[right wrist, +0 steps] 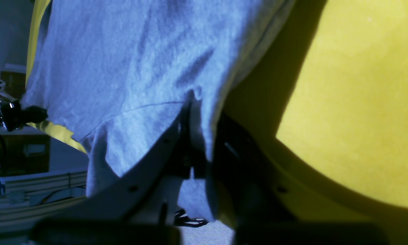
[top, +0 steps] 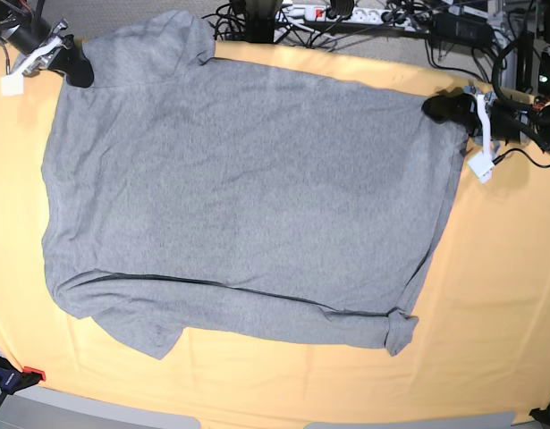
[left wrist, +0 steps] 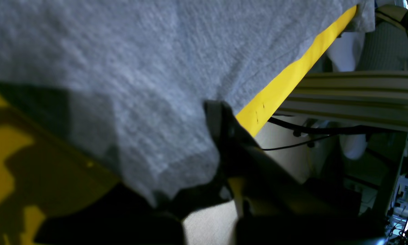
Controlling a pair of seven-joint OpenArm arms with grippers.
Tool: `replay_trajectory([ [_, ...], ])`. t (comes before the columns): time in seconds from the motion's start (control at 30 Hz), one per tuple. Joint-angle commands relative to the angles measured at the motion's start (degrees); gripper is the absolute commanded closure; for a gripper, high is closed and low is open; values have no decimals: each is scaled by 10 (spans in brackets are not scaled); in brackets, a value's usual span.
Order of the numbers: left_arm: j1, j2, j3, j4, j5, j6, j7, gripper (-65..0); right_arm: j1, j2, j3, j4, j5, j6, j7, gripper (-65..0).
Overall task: Layout the t-shirt on the table in an organized manner, then fold the t-shirt properly
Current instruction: 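Grasp the shoulder edge with both grippers, then pull the shoulder edge with both grippers away from the hem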
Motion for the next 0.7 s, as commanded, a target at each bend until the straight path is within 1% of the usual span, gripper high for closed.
replay_trajectory([
  [0.0,-5,-13,-5,5,-5,-1,4,0,-3,5,0,2,2,-5,-7,0],
  [0.1,-5,-13,-16,5,-5,-1,4,0,-3,5,0,11,2,-5,-9,0],
  [0.2,-5,-13,-43,5,-5,-1,4,0,-3,5,0,37,2,-5,-18,0],
  [0.33,-5,-11,-110,5,-5,-1,4,0,-5,5,0,78,2,-5,-23,0],
  [0.47,-5,0,-177,5,-5,-1,4,0,-5,5,0,92,2,-5,-23,0],
  [0.57,-4,6,-184,5,-5,-1,4,0,-5,5,0,92,1,-5,-24,0],
  [0.67,-4,24,-184,5,-5,-1,4,0,-5,5,0,96,2,-5,-30,0],
])
